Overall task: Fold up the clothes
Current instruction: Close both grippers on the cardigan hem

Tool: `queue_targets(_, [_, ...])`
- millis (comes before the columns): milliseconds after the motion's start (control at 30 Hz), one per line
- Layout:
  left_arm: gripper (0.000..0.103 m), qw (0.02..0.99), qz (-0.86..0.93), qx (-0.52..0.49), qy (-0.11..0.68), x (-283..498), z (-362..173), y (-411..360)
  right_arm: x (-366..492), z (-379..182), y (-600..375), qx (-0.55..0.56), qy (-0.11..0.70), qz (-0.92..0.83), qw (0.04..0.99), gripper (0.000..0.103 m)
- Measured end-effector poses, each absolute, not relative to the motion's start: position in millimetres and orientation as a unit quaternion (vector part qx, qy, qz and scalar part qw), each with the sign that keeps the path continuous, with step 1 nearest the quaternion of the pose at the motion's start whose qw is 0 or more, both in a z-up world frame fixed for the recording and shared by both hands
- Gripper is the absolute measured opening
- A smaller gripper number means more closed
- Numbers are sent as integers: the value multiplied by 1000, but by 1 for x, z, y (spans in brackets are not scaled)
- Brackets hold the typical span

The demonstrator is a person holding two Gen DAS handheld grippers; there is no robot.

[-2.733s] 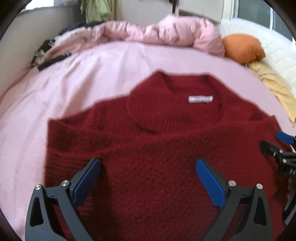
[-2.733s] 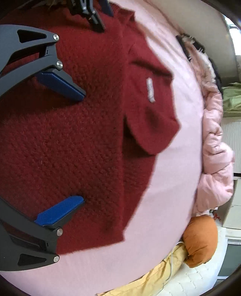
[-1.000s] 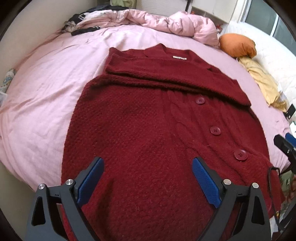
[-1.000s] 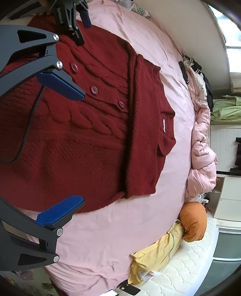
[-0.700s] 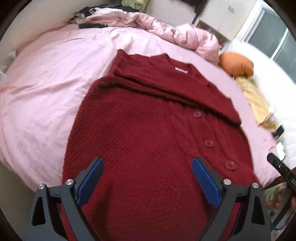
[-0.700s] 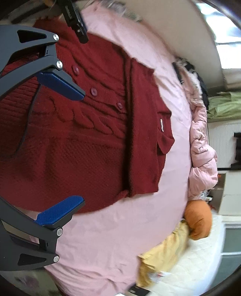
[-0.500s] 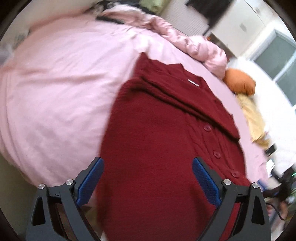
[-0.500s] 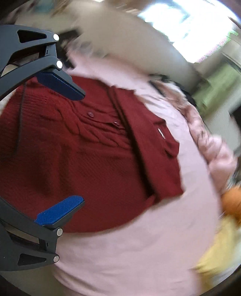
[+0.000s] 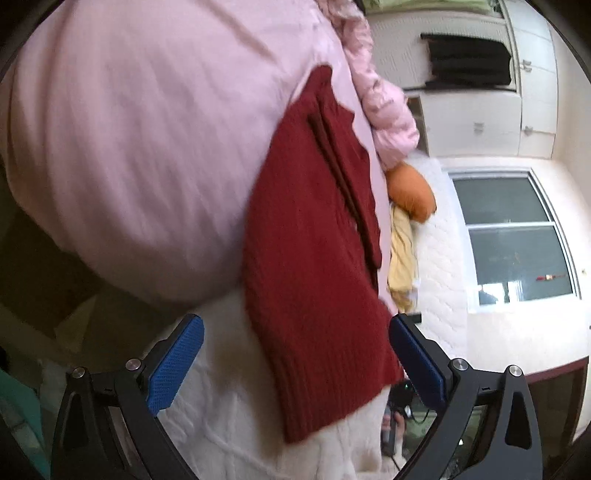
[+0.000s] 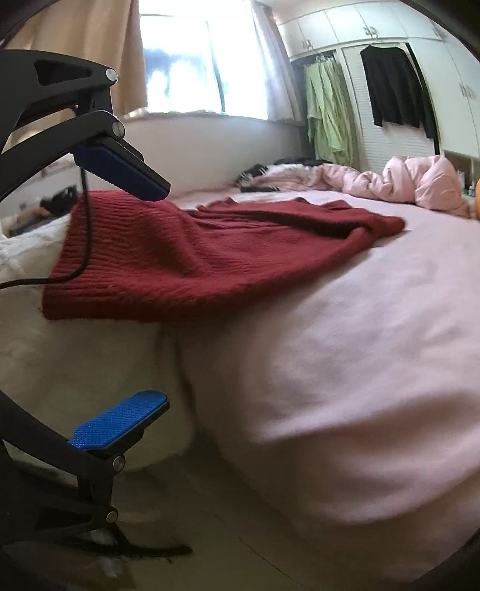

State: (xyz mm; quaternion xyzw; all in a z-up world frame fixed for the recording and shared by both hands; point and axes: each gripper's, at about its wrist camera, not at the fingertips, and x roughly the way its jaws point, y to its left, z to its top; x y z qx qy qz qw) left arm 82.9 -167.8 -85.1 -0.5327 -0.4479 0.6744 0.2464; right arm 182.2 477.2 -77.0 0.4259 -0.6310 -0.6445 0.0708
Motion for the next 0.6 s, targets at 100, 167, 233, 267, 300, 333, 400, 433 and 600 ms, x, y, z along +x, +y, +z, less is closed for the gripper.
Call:
queue_targets(100, [100,238,669,-541,-450,90,-92,-160,176,-86,464,416,-655,-622,102,103])
queue_targets(167, [101,243,666,-536,-458,96,-93,-156,170,-88,457,417,-656,-620,109,103])
queue_targets(233, [101,262,654,-528,-474,99,-92,-150,164,-87,451,423,-651,-620,117,102])
queue_targets(267, [101,268,650,-526,-479,100,-91,-149,161,-86,448,426,-647,-621,123,98])
queue_targets(300, [101,273,648,-523,-482,102,-90,-146,160,-85,446,428,-643,-622,127,87])
queue_targets(333, [101,274,650,-521,-481,103,-89,-145,157,-84,445,432,-638,-624,129,80])
queue_targets(400, [101,284,653,-515,-477,105,-85,-139,152,-83,442,443,-627,-629,128,63])
queue_targets(433, [100,294,650,-514,-477,104,-83,-138,152,-81,442,448,-620,-632,126,62])
queue_targets(600, [74,310,657,-494,-478,105,-69,-131,147,-83,439,446,-623,-628,136,48])
